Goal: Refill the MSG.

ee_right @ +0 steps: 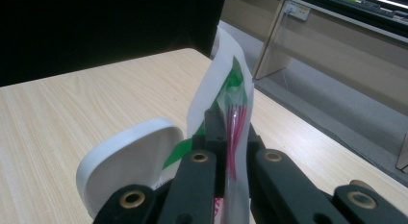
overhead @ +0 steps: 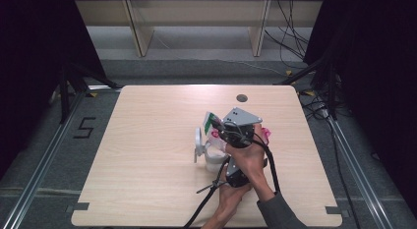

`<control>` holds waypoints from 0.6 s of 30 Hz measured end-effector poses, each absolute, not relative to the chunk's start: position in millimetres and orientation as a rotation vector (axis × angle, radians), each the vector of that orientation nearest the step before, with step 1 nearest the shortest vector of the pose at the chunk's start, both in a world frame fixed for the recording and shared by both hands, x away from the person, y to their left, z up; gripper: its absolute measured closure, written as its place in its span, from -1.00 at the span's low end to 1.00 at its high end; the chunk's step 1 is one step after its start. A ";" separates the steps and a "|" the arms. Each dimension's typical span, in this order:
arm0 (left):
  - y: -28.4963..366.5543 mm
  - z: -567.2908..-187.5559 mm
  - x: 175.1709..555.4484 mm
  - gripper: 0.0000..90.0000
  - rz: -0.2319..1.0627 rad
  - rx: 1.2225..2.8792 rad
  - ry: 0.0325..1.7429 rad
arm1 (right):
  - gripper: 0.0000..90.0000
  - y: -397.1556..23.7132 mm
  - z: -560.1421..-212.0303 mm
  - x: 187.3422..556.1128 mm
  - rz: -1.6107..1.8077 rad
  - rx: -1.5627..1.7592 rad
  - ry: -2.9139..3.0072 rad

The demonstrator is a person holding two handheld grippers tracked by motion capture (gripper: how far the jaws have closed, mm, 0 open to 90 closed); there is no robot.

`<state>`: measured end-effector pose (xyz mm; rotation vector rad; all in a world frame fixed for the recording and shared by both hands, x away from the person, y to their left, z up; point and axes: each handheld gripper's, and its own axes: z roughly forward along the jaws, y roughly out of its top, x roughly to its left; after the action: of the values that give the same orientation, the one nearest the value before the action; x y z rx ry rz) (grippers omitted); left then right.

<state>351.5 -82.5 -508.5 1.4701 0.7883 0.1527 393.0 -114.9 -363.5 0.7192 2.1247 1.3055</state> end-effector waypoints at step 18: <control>-82.2 -508.0 350.3 0.70 0.150 1.473 0.774 | 0.98 -114.6 -363.8 392.8 1.304 0.714 2.121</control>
<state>350.3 -82.2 -508.0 1.4727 0.7744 0.1497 392.8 -114.6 -363.8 0.7140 2.1214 1.3044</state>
